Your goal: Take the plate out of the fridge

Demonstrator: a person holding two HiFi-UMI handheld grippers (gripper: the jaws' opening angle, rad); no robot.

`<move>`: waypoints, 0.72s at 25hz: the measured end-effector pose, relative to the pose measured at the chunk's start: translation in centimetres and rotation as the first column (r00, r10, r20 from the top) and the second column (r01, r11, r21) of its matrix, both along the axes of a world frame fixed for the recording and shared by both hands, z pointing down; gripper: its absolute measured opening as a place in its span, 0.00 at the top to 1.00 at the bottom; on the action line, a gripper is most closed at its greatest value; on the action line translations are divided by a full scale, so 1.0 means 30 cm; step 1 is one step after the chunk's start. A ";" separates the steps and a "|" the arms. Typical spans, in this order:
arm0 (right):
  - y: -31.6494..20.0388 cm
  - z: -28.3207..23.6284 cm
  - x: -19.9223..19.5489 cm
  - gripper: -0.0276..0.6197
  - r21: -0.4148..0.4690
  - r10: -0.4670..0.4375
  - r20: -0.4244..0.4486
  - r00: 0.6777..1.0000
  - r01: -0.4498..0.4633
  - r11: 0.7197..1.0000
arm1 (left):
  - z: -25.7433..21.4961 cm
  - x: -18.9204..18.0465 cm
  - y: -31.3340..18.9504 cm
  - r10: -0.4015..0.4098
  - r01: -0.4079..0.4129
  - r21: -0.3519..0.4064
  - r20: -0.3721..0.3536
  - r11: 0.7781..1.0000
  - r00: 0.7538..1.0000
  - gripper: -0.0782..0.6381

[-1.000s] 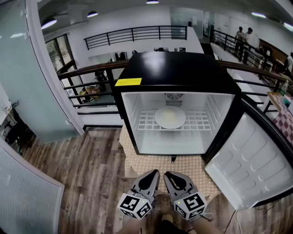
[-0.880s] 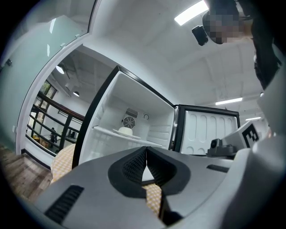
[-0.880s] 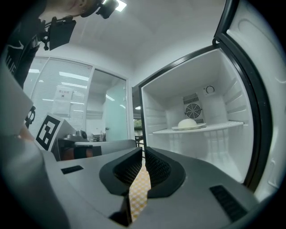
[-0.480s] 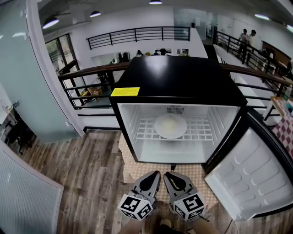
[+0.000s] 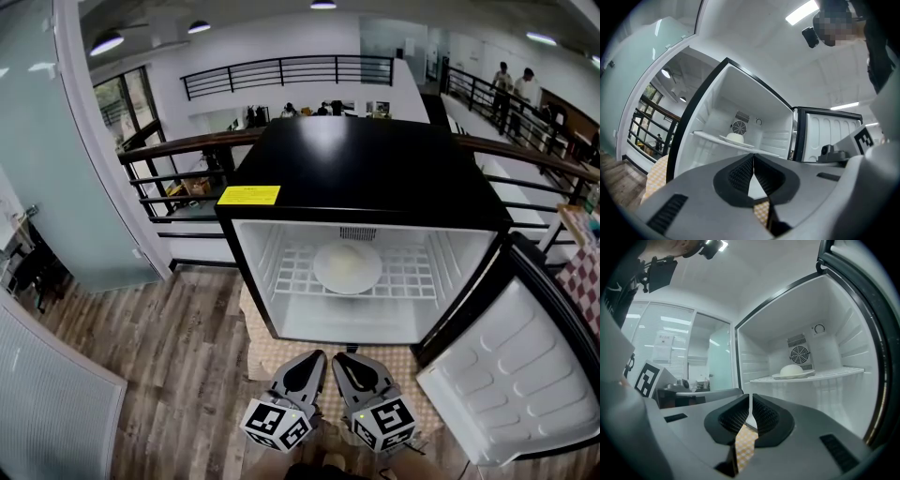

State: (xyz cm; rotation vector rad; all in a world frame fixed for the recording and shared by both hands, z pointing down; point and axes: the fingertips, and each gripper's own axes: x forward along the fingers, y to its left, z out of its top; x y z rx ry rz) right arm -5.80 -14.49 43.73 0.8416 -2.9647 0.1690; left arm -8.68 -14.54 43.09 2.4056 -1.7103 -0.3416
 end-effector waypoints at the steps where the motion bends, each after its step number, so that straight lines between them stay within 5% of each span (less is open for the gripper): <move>1: -0.007 0.003 0.001 0.90 -0.003 0.004 0.000 1.000 -0.004 1.000 | 0.001 0.000 -0.004 -0.001 0.001 0.000 0.000 1.000 1.000 0.88; 18: -0.143 -0.003 -0.030 0.90 -0.054 0.123 0.020 0.992 -0.122 0.991 | -0.013 -0.036 -0.129 0.076 -0.076 -0.009 0.007 0.997 0.997 0.88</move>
